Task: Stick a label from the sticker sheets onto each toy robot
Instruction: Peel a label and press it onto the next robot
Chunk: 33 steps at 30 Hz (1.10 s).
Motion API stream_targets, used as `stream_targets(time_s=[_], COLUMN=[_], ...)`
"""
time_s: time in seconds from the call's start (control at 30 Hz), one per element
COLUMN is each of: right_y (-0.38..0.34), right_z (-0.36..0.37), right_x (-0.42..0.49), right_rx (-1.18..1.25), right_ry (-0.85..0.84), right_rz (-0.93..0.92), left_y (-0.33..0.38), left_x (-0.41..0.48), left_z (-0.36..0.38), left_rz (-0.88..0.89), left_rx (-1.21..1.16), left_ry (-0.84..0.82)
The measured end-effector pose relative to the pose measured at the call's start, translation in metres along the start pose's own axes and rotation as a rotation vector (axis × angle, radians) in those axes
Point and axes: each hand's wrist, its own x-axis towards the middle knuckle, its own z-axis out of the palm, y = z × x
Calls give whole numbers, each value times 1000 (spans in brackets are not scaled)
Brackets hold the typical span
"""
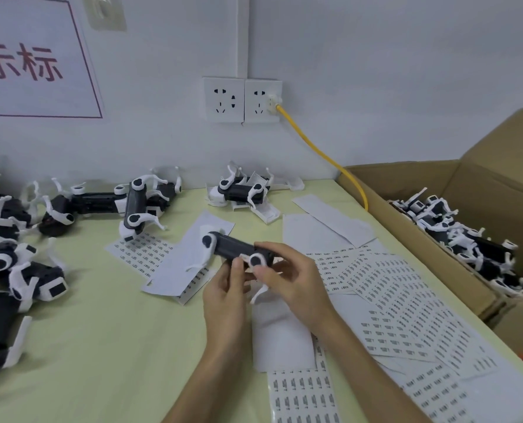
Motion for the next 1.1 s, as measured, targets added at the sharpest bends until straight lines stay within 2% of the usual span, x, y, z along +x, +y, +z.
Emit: stream_targets(time_s=[0.07, 0.17, 0.23, 0.3, 0.37, 0.43, 0.5, 0.6, 0.73, 0.93, 1.1], right_y=[-6, -14, -16, -19, -20, -19, -12, -7, -19, -61, -83], right_z=[-8, -25, -39, -61, -87, -108, -111, -97, -76, -40, 14], right_x=[6, 12, 16, 22, 24, 25, 25, 24, 21, 20, 44], right_rx=[102, 248, 377, 720, 1121, 1269, 1193, 1013, 605, -3, -358], right_ry=[87, 111, 160, 228, 299, 413, 485, 462, 427, 158, -50], right_rz=[92, 354, 425, 350, 170, 77, 93, 163, 196, 164, -34], left_y=[0, -2, -4, -6, -7, -8, -7, -7, -6, -7, -8], left_x=[3, 0, -6, -10, -10, -9, -7, -1, 5, 9, 11], left_z=[-4, -4, -2, -2, -3, -4, -6, -10, -15, -18, -19], left_rz=[13, 65, 129, 197, 218, 217, 212, 209, 201, 203, 226], left_rx=[82, 235, 299, 365, 390, 393, 399, 430, 585, 738, 756], left_ry=[-5, -58, -100, -139, -171, -182, -179, -168, -192, -294, -294])
